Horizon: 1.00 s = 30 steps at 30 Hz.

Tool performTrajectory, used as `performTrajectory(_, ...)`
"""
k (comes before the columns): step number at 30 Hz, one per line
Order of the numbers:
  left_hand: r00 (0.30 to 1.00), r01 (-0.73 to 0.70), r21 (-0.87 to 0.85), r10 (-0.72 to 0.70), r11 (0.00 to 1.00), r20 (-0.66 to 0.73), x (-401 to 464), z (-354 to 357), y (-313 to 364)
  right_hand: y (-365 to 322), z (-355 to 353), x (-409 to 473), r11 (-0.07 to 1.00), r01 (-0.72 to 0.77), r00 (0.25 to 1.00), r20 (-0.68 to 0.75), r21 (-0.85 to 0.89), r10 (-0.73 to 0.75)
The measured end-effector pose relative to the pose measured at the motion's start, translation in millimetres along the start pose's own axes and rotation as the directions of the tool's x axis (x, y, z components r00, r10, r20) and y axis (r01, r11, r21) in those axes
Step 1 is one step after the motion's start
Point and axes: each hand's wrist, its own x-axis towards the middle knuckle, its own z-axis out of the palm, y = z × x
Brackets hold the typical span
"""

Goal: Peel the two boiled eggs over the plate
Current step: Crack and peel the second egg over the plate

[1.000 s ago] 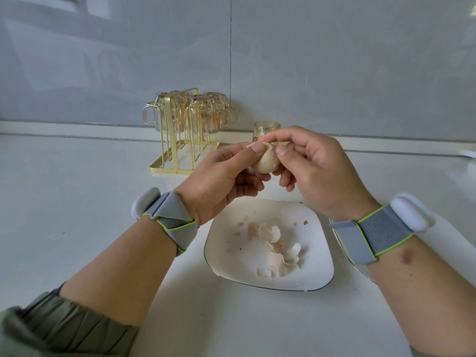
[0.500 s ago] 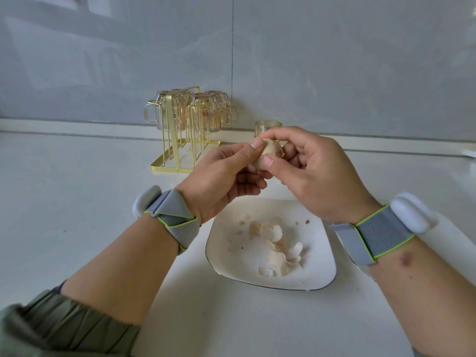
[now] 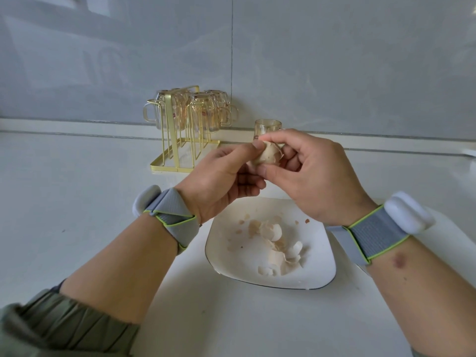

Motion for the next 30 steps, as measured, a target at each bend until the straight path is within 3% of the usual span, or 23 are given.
performTrajectory(7, 0.999, -0.034, -0.052, 0.033, 0.998, -0.018, 1.2, -1.9, 1.4, 2.0, -1.2, 1.1, 0.997, -0.061, 0.997, 0.036, -0.039, 0.063)
performTrajectory(11, 0.997, -0.068, -0.047, 0.066, 0.997, -0.047, 2.9, -4.8, 2.0, 3.4, -4.4, 3.6, 0.985, -0.156, 0.986, 0.068, 0.078, 0.151)
performTrajectory(15, 0.996, -0.089, 0.008, 0.089, 0.996, 0.011, 1.2, -6.3, 1.0, 2.6, -3.2, 4.8, 0.973, -0.187, 0.982, 0.015, 0.136, 0.186)
performTrajectory(19, 0.998, -0.058, -0.100, 0.060, 0.993, 0.022, 0.8, -4.8, 2.5, 3.6, -4.6, 5.4, 0.970, -0.192, 0.981, -0.003, 0.150, 0.195)
performTrajectory(23, 0.999, -0.045, -0.050, 0.044, 0.998, -0.021, 1.8, -3.3, 0.4, 4.4, -4.2, 5.8, 0.972, -0.187, 0.982, 0.016, 0.141, 0.186)
performTrajectory(30, 0.989, -0.136, 0.026, 0.137, 0.990, -0.058, 1.1, -4.8, 0.8, 3.3, -2.0, 6.4, 0.946, -0.211, 0.977, 0.033, 0.247, 0.210)
